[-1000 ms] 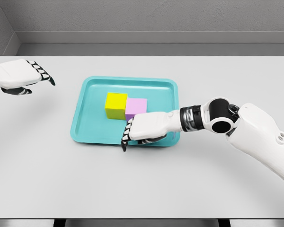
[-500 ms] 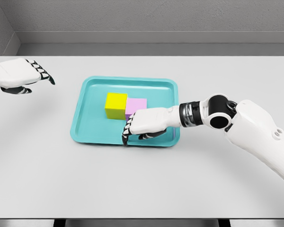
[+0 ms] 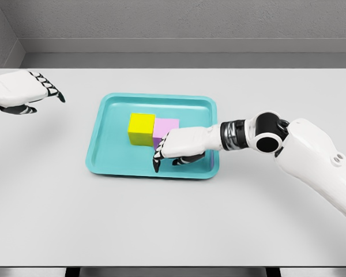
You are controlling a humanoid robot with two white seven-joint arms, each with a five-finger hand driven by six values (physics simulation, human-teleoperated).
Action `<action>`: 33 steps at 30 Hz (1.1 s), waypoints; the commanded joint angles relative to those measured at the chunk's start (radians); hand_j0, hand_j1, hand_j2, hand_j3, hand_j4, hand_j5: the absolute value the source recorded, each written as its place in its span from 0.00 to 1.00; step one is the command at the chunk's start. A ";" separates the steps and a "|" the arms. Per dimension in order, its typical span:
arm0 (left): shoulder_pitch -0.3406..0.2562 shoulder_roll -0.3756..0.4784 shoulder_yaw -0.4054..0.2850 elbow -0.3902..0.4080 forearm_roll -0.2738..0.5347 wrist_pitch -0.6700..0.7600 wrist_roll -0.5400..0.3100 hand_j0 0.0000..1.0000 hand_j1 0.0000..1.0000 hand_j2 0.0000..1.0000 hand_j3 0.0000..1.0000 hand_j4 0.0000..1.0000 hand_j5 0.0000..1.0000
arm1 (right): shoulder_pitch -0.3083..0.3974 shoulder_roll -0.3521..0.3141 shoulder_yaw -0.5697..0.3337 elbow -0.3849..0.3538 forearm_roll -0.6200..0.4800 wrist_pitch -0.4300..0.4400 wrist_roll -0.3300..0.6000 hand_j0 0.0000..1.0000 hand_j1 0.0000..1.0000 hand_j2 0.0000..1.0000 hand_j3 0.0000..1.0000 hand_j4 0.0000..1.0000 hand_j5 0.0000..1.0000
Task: Push two cubes
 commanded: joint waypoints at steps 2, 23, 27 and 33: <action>-0.002 0.001 0.001 0.001 0.003 0.002 0.000 0.74 0.74 0.74 0.74 0.74 0.74 | 0.000 0.009 0.000 0.004 0.009 0.000 0.000 0.60 0.60 0.60 0.60 0.60 0.60; 0.002 0.013 0.003 0.006 0.009 0.002 0.000 0.74 0.74 0.74 0.74 0.74 0.74 | -0.011 0.026 0.000 0.032 0.021 0.000 0.000 0.60 0.60 0.60 0.60 0.60 0.60; 0.002 0.013 0.003 0.007 0.019 0.002 0.000 0.74 0.74 0.74 0.74 0.74 0.74 | -0.005 0.015 0.001 -0.054 0.020 0.000 0.000 0.60 0.60 0.60 0.60 0.60 0.60; 0.003 0.033 0.003 0.006 0.040 0.002 0.000 0.74 0.74 0.74 0.74 0.74 0.74 | 0.000 -0.166 -0.057 -0.315 -0.069 0.000 0.000 0.60 0.60 0.60 0.60 0.60 0.60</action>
